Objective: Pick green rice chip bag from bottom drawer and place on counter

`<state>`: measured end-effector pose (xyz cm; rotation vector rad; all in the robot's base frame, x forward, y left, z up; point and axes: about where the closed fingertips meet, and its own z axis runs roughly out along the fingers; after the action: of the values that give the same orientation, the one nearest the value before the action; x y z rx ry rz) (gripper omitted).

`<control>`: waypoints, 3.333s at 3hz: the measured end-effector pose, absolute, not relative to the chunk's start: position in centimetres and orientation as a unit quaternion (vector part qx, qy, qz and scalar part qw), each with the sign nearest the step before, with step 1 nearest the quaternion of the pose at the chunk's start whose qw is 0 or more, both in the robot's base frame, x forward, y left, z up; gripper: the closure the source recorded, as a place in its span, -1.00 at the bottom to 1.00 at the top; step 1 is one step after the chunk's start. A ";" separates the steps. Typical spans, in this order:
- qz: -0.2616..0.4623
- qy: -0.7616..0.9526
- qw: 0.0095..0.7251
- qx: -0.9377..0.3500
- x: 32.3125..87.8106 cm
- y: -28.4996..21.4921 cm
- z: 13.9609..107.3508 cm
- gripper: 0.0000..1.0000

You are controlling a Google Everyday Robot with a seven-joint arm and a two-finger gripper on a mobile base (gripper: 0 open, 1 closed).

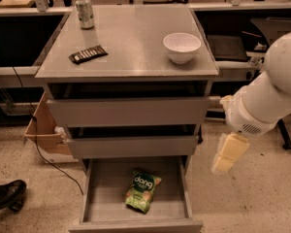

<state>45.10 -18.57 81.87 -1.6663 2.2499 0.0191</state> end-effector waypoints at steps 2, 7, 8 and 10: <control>0.031 0.794 0.167 -0.584 45.8 -16.9 77.0 -1.00; 0.132 0.809 0.204 -0.535 52.9 -5.7 47.0 -1.00; 0.152 0.810 0.205 -0.527 53.5 -3.9 41.6 -1.00; 0.173 0.816 0.198 -0.515 53.2 -2.6 35.5 -1.00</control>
Offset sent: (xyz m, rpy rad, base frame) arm 0.0052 0.0146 -0.0422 0.0311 0.0328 0.0019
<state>53.20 -2.58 35.47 -1.4419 2.2828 0.4847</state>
